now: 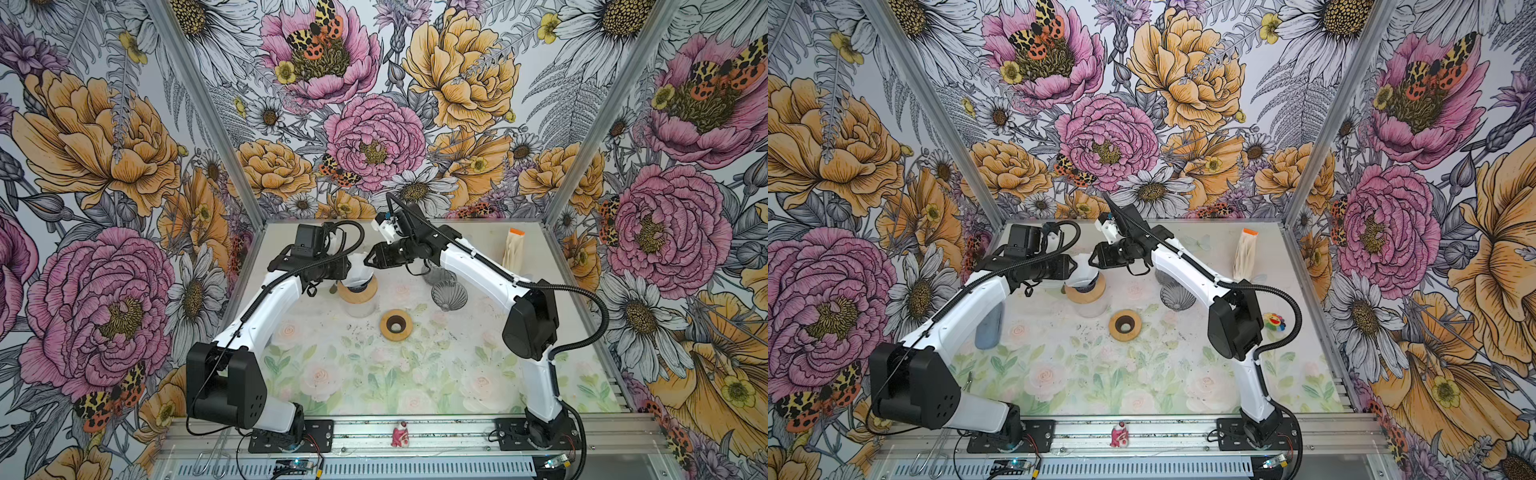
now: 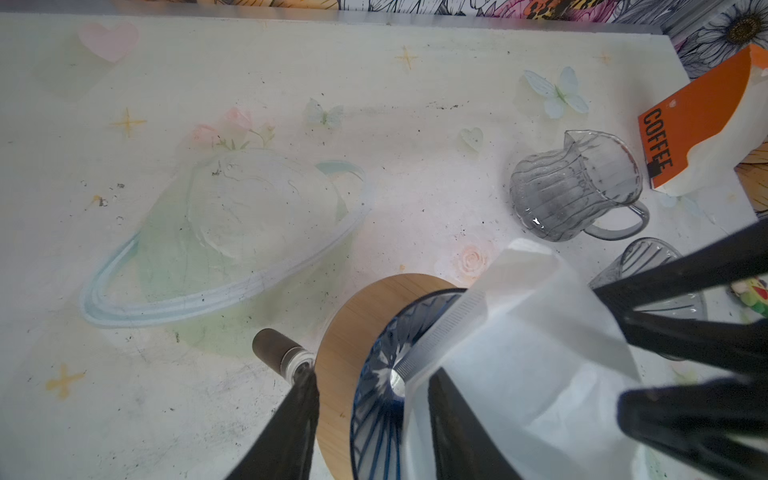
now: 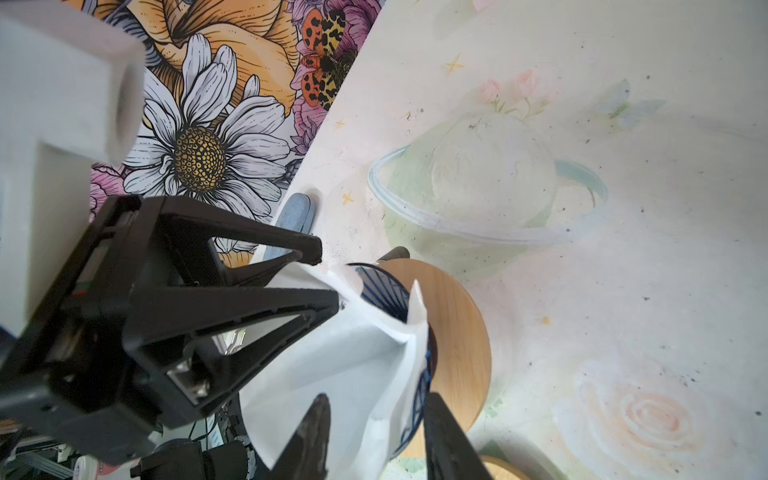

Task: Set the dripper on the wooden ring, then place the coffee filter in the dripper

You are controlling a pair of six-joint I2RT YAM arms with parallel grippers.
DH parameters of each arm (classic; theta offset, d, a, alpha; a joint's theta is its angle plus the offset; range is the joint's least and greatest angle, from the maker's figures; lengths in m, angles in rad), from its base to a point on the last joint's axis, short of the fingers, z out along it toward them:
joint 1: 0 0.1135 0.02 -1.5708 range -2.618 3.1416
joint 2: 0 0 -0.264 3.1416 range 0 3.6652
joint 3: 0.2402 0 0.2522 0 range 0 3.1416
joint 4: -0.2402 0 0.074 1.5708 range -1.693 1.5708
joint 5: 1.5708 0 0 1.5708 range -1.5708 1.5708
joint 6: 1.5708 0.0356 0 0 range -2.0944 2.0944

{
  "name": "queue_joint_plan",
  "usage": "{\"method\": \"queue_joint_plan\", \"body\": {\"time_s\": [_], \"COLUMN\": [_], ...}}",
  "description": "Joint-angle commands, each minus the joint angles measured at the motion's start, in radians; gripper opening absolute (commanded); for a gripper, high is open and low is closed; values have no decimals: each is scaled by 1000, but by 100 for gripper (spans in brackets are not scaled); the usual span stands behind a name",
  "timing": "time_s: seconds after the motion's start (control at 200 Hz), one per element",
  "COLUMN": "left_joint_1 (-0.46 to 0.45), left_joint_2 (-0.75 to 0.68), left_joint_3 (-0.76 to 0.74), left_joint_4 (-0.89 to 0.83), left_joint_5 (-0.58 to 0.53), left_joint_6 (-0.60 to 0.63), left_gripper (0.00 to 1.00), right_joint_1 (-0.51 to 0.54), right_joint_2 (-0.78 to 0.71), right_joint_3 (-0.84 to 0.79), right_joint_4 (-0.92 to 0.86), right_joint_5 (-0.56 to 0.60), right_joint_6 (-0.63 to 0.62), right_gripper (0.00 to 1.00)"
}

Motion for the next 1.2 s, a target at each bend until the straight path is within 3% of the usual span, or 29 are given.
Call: {"method": "queue_joint_plan", "body": {"time_s": [0.0,0.3,0.556,1.191], "left_joint_1": [10,11,12,38], "left_joint_2": [-7,-9,-33,-44], "left_joint_3": [4,-1,-1,-15], "left_joint_4": [10,10,6,0], "left_joint_5": [20,19,16,88], "left_joint_6": [-9,-15,-22,-34], "left_gripper": [47,53,62,67], "right_joint_1": [12,27,29,37], "right_joint_2": [14,6,14,55], "right_joint_3": [33,7,7,37], "right_joint_4": [6,-15,-38,-92], "right_joint_5": [25,81,117,145], "right_joint_6": [-18,-46,-52,-70], "right_gripper": [42,53,54,55]}}
